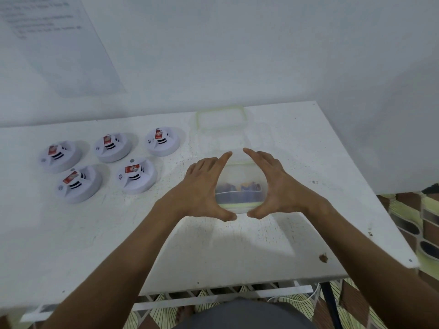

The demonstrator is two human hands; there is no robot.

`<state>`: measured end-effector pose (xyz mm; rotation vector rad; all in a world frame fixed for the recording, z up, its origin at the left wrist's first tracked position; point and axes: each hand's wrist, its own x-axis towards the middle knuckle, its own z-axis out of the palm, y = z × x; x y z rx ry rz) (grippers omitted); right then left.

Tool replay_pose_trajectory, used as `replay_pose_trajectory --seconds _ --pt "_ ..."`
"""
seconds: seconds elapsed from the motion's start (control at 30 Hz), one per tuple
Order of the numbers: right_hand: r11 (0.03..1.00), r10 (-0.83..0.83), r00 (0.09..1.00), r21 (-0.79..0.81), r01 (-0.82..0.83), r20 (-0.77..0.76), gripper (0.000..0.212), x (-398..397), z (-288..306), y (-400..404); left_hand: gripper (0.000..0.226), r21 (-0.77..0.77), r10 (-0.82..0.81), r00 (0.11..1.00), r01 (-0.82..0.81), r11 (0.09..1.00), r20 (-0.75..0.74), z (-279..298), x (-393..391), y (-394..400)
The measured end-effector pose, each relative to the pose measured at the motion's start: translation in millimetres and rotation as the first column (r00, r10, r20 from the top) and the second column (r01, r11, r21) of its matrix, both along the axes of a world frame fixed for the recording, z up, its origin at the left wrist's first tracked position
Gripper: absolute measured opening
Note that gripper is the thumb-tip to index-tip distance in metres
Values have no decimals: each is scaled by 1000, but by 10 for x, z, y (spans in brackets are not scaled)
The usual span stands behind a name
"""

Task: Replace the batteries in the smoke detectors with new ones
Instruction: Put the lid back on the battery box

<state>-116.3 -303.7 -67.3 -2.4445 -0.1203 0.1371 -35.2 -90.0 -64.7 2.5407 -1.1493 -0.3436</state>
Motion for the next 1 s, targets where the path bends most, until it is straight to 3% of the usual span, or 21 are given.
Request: replay_pose_trajectory --seconds 0.13,0.33,0.43,0.5,0.6,0.77,0.93,1.0 --pt "1000 6 1000 -5 -6 15 127 -18 -17 -1 123 -90 10 1000 -12 996 -20 -18 -38 12" --pt "1000 21 1000 -12 -21 22 128 4 -54 -1 121 -34 -45 996 47 998 71 -29 18 -19" --pt "997 12 999 70 -15 34 131 30 -38 -38 123 -122 -5 1000 5 993 -1 -38 2 3" --pt "988 -15 998 156 4 68 131 12 -79 -61 114 -293 85 988 -120 949 -129 -73 -42 23" --pt "951 -106 992 298 81 67 129 -61 -183 -49 84 -519 234 943 -326 790 -237 -224 -108 17" --pt "893 -137 990 435 112 27 123 -57 -285 -45 64 -632 244 875 -474 613 -418 -343 -136 -42" --pt "732 -261 965 648 209 -17 102 -56 -360 59 57 -661 212 876 -468 586 -432 -373 -155 -56" --pt "746 -293 956 621 239 -16 94 -49 -340 80 52 -647 226 893 -440 622 -390 -354 -137 -59"
